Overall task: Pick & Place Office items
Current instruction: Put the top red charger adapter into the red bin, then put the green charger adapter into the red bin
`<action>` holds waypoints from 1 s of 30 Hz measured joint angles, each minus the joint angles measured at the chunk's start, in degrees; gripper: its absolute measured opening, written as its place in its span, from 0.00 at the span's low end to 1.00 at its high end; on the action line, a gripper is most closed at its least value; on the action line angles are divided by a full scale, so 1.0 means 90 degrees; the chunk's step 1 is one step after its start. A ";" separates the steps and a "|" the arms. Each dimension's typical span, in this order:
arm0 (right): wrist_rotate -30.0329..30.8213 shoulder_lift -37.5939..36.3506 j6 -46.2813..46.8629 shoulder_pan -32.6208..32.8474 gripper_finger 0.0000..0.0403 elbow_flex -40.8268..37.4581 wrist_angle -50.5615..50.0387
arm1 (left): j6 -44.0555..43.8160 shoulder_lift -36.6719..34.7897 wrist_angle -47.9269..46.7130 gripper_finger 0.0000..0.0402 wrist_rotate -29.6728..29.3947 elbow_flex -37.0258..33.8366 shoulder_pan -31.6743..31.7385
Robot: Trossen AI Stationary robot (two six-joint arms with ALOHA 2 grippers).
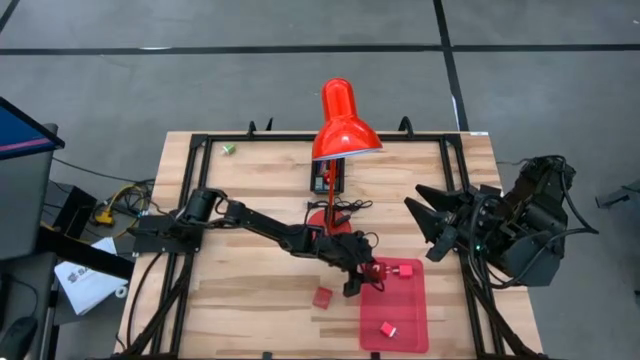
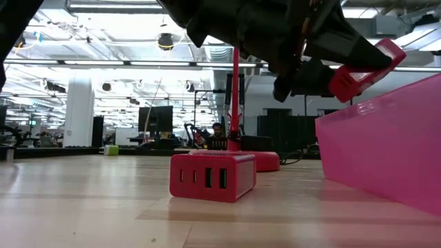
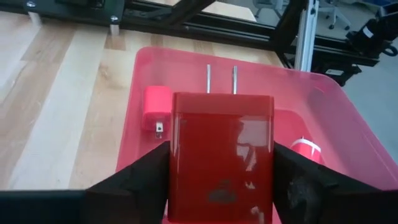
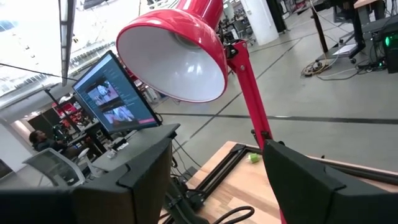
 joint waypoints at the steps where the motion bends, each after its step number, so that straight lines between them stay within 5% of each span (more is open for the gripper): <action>1: 0.0000 0.0000 -0.0007 0.0000 0.61 0.0000 0.0000 | -0.0002 0.0000 0.0012 0.59 -0.0043 0.0000 0.0000; 7: -0.0001 0.0000 -0.0014 0.0000 0.61 0.0000 0.0001 | -0.0023 0.0000 0.0177 0.74 -0.0174 0.0000 0.0028; 16: -0.0002 0.0004 -0.0014 0.0000 0.61 0.0000 0.0024 | 0.0025 -0.0947 -0.0631 0.69 -0.0511 0.0000 0.0123; 23: 0.0000 0.0012 -0.0025 -0.0002 0.61 0.0000 -0.0024 | 0.0078 -0.2607 -0.3932 0.65 -0.2255 0.0005 0.0287; 30: 0.0006 0.0012 -0.0142 -0.0004 0.61 0.0000 -0.0042 | -0.3212 -0.3768 -0.7882 0.62 -0.4046 -0.0480 0.0648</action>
